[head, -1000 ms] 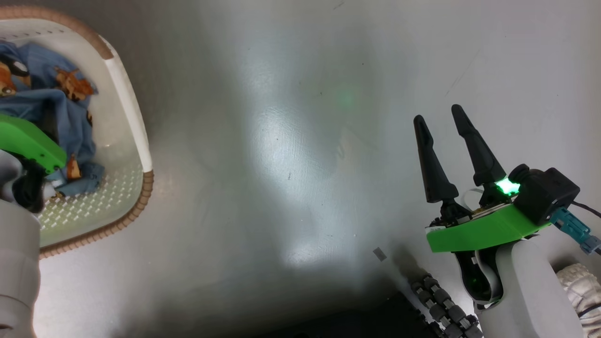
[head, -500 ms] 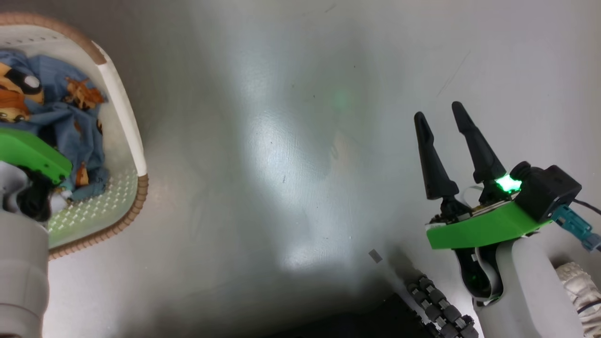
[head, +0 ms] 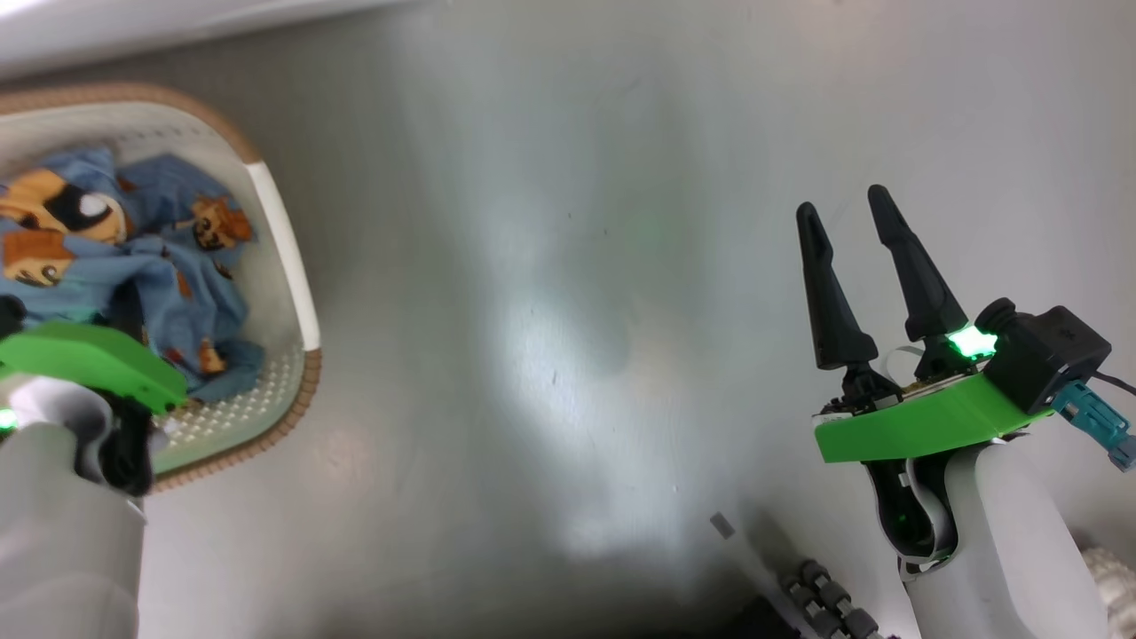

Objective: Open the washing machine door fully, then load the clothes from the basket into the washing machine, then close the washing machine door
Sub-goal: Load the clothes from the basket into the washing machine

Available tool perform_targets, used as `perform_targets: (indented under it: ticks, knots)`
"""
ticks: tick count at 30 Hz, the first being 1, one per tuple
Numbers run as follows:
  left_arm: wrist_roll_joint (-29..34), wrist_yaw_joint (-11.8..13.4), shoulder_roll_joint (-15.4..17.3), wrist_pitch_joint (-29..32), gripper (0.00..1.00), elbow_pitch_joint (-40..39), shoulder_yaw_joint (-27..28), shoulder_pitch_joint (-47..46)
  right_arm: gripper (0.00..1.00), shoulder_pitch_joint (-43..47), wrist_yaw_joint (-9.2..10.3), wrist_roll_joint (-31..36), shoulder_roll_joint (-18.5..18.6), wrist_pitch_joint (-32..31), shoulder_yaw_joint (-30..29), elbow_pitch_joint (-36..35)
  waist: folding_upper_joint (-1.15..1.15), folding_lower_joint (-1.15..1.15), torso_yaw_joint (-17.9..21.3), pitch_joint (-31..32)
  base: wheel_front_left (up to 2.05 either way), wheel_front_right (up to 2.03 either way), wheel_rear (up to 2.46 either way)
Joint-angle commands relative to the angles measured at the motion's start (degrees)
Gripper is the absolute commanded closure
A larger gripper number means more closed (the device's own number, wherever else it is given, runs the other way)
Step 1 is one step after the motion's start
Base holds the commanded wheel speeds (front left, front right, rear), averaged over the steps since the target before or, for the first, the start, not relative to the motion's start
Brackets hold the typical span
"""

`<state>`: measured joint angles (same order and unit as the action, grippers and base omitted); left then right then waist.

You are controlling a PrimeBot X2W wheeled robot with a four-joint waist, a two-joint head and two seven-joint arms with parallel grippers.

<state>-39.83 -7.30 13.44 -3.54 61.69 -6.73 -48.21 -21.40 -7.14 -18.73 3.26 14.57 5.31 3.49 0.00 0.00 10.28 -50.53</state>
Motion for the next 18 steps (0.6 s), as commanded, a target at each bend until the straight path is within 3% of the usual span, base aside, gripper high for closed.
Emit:
perform_targets:
  ticks: [1, 18]
  knots:
    - [-0.8, -0.2, 2.1, -0.7, 1.00, -0.8, 0.7, 3.0, 0.00, 1.3, -0.35, -0.5, -0.1, 0.4, 1.1, -0.8, 0.00, 0.00, -0.9, 2.7, 0.00, 0.00, 0.00]
    - [-3.9, -0.2, 3.6, -11.2, 1.00, -9.0, -5.7, 11.9, 0.00, 2.9, -0.35, -0.5, 0.5, 0.4, 1.8, 1.1, 0.00, 0.00, -2.6, 13.3, 0.00, 0.00, 0.00]
